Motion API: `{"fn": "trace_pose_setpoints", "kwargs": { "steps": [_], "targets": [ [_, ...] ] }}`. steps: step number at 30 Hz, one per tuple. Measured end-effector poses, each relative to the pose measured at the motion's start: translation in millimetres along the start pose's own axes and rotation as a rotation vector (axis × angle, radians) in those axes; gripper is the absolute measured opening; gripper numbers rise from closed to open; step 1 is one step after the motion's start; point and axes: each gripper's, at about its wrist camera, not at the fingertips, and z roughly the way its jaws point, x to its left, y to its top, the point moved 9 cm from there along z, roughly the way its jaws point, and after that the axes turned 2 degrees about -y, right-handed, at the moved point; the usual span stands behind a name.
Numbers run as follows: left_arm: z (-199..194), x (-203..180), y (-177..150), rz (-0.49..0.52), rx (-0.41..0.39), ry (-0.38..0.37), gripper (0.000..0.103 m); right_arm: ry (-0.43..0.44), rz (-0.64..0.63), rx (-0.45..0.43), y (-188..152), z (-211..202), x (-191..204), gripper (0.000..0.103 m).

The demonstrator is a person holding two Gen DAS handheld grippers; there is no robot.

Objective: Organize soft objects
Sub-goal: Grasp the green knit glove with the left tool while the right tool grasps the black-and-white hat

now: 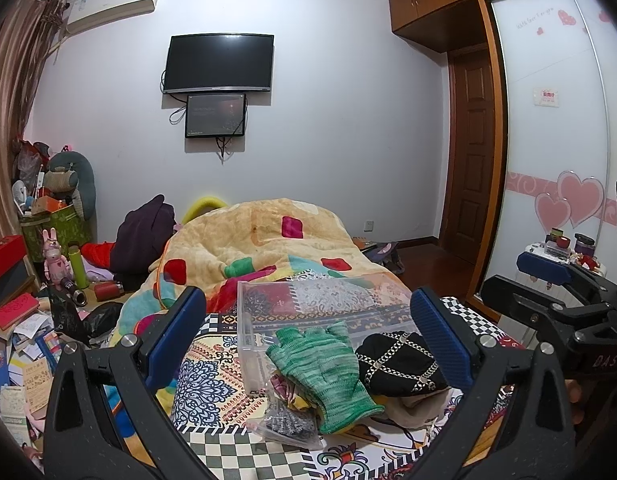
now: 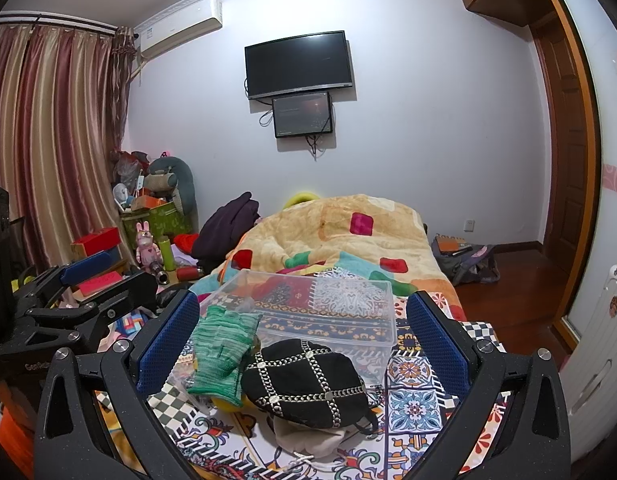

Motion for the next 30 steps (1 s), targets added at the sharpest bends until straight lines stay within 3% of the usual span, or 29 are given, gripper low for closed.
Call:
{"fn": "trace_pose_setpoints", "kwargs": {
  "steps": [7, 14, 20, 23, 25, 28, 30],
  "targets": [
    [14.0, -2.7, -15.2, -0.012, 0.079, -0.039, 0.103, -0.008, -0.015, 0.063, -16.9, 15.0, -4.3, 0.103],
    [36.7, 2.8, -44.8, -0.052, 0.188, -0.064, 0.103, 0.021, 0.0, 0.201, -54.2, 40.1, -7.2, 0.103],
    [51.0, 3.9, -63.0, -0.083, 0.258, -0.098, 0.079, 0.097, 0.02, 0.297, -76.9, 54.4, -3.6, 0.099],
    [55.7, 3.0, -71.0, -0.09, 0.281, -0.11, 0.068, 0.112, -0.003, 0.327, -86.0, 58.9, 1.2, 0.094],
    [60.1, 0.4, -77.2, -0.091, 0.304, -0.123, 0.055, 0.112, -0.018, 0.344, -91.8, 62.5, 3.3, 0.087],
    [63.4, -2.5, -84.9, -0.089, 0.329, -0.14, 0.042, 0.105, -0.037, 0.365, -98.3, 67.2, 4.1, 0.079],
    [65.6, -4.2, -88.3, -0.082, 0.34, -0.14, 0.041, 0.099, -0.047, 0.374, -101.2, 69.0, 4.3, 0.073]
  ]
}}
